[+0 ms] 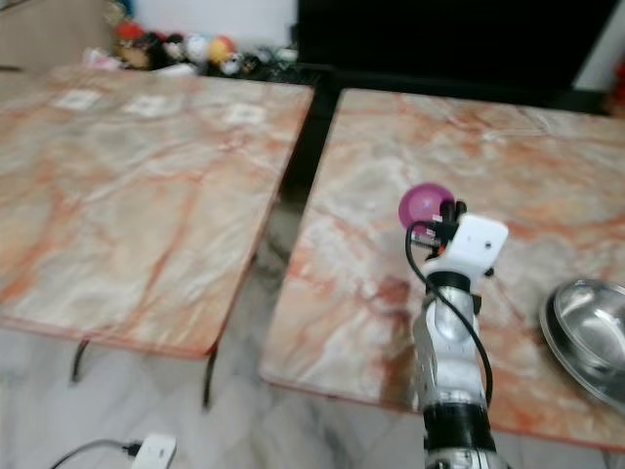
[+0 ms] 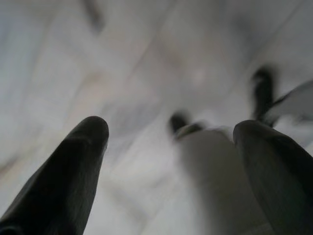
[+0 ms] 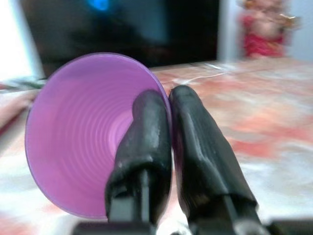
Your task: Setting the table
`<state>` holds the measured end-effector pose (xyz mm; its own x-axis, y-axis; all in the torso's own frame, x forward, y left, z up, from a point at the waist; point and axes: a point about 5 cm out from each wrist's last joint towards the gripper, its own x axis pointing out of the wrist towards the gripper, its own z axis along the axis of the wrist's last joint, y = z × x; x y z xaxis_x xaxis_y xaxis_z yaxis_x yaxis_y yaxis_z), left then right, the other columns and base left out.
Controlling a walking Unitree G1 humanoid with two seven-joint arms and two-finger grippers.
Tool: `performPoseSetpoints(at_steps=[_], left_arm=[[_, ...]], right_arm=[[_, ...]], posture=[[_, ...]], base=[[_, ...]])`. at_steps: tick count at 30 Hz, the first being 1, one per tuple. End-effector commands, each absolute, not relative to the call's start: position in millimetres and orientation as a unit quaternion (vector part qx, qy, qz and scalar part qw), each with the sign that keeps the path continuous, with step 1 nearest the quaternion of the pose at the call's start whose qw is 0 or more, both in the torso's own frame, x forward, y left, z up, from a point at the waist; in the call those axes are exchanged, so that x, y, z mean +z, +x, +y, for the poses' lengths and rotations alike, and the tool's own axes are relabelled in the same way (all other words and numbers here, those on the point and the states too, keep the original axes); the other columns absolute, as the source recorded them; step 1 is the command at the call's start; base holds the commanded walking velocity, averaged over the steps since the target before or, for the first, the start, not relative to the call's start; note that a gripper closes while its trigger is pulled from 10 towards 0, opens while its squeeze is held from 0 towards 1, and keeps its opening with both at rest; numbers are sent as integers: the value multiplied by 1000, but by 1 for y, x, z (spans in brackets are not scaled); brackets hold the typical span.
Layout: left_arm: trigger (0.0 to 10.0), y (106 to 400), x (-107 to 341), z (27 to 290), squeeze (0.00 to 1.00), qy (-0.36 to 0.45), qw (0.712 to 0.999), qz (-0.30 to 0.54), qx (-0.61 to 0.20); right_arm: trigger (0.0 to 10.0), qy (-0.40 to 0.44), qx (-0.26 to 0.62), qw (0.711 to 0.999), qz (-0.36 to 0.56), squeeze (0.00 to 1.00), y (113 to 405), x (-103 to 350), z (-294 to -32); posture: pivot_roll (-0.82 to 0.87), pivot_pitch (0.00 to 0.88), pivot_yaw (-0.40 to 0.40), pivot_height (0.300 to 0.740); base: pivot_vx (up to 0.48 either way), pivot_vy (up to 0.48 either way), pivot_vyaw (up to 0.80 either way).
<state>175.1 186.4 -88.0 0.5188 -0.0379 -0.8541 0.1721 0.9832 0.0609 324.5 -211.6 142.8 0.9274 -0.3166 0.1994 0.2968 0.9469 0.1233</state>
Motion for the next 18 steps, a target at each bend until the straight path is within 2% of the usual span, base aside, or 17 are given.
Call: performPoseSetpoints(at_steps=[1,7,14,18], left_arm=[[10000,165,-91,195,0,73,862,500,-51],[10000,166,-91,195,0,72,861,500,-51],[10000,166,-91,194,0,72,861,501,-52],[10000,166,-91,194,0,71,860,502,-54]], right_arm=[[10000,46,-151,979,-127,0,328,152,-204],[10000,40,-211,968,-131,0,330,169,-224],[10000,34,-223,965,-133,0,333,196,-234],[10000,96,-297,946,-83,0,325,199,-248]], posture=[[44,43,-40,740],[43,44,-42,740],[32,46,-42,740],[21,49,-42,740]], base=[[0,0,0],[0,0,0],[0,0,0],[0,0,0]])
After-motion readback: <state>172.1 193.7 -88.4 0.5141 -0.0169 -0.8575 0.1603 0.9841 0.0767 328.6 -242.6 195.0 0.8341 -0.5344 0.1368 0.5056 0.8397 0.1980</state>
